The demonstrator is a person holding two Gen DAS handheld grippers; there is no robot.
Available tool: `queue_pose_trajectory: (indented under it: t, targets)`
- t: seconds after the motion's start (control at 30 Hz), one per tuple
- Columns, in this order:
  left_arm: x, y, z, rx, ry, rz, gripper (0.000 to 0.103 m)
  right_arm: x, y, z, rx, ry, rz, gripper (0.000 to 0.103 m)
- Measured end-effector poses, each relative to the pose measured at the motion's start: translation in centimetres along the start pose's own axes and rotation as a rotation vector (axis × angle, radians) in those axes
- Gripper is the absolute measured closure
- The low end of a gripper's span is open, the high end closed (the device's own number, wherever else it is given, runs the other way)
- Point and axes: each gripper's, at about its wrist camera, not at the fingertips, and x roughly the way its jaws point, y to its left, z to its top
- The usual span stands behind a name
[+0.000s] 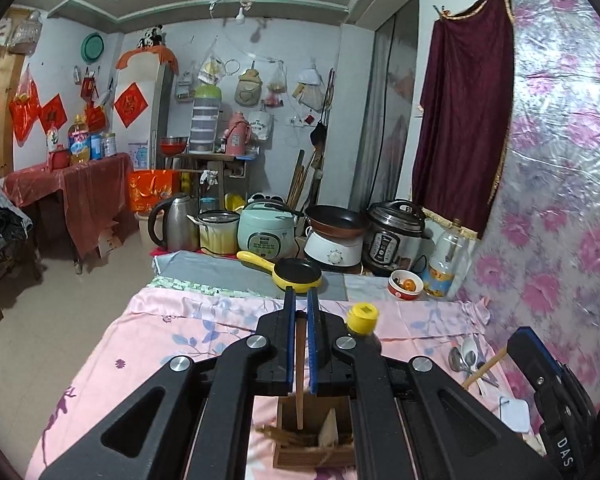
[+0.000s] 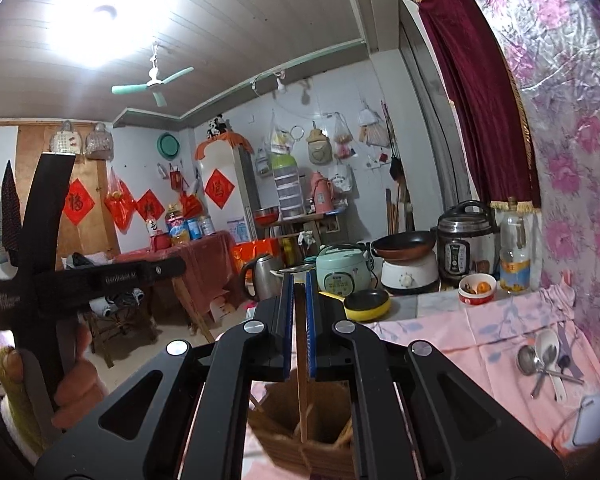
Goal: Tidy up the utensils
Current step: 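Lower the chopsticks into the holder and open both tools, then move both open tools back toward the last chopsticks on the sheet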
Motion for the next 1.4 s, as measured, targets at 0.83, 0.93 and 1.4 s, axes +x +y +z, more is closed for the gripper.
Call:
queue_pose_trajectory:
  t: [0.83,0.93,1.4]
  targets:
    - [-3.1,6.9,-7.0,-0.105,0.080,0.153,0.026,-2.5,-1.2,-2.9,0.103,0.069,-0.020,0.079]
    - [-5.5,7.0,-7.9,-0.107,0.066,0.177,0.021,-4.8,-0.8,-2.8,0.115,0.050,-0.020,0.073]
    - [-18.2,5.0,-16.1,-0.123,0.029,0.240,0.009,-17.9,3.3,-5.3,0.136,0.017,-0.029,0.037]
